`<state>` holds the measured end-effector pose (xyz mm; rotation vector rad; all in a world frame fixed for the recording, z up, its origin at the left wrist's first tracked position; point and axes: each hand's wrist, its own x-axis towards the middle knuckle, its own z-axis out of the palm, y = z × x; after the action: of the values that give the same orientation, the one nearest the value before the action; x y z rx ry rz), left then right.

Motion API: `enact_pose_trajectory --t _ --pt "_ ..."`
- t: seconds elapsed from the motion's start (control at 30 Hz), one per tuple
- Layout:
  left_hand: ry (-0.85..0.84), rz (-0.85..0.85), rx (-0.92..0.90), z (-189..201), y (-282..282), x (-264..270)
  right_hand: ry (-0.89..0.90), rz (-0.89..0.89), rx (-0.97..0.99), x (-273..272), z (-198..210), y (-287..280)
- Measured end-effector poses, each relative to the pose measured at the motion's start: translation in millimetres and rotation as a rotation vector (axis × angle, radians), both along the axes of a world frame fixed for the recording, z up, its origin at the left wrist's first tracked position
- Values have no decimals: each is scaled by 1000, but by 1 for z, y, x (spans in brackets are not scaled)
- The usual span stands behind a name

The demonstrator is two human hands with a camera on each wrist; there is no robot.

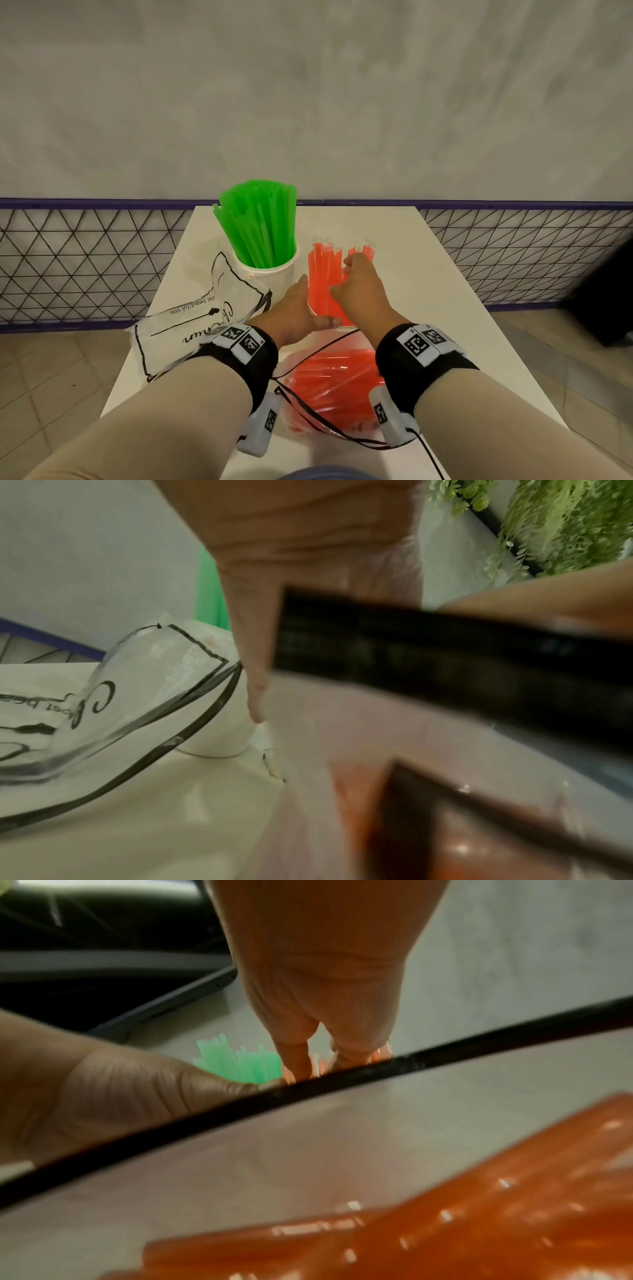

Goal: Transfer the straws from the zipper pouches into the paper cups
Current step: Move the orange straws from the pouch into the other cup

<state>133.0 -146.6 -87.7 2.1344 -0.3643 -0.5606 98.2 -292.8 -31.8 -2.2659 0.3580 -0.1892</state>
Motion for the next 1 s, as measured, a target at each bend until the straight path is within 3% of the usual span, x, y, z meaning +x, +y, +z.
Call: enact_pose_trajectory --t 0.1,0.17,0.27,0.33,0.4,0.5,0.6,0.67,0.77,1.0 --pt "23 41 5 20 7 -13 -106 15 -2 -11 19 -3" --pt "85 96 -61 23 16 -20 -80 116 21 -24 34 -8" --pt "216 211 -196 14 36 -33 196 492 58 -51 52 -15" --pt "303 247 -212 -3 50 -42 429 712 -91 -65 50 -13" --pt "288 188 -129 -15 61 -53 512 815 -342 -74 35 -7" --pt "238 36 51 -29 79 -65 385 791 -558 -83 10 2" --pt "222 -189 214 -37 90 -76 259 782 -603 -95 -11 5" --pt "270 -291 206 -41 88 -81 216 789 -646 -101 -21 7" --pt "341 -262 48 -39 76 -92 137 816 -713 -105 -37 12" --pt "201 -141 -75 -29 57 -103 -4 791 -676 -113 -48 24"
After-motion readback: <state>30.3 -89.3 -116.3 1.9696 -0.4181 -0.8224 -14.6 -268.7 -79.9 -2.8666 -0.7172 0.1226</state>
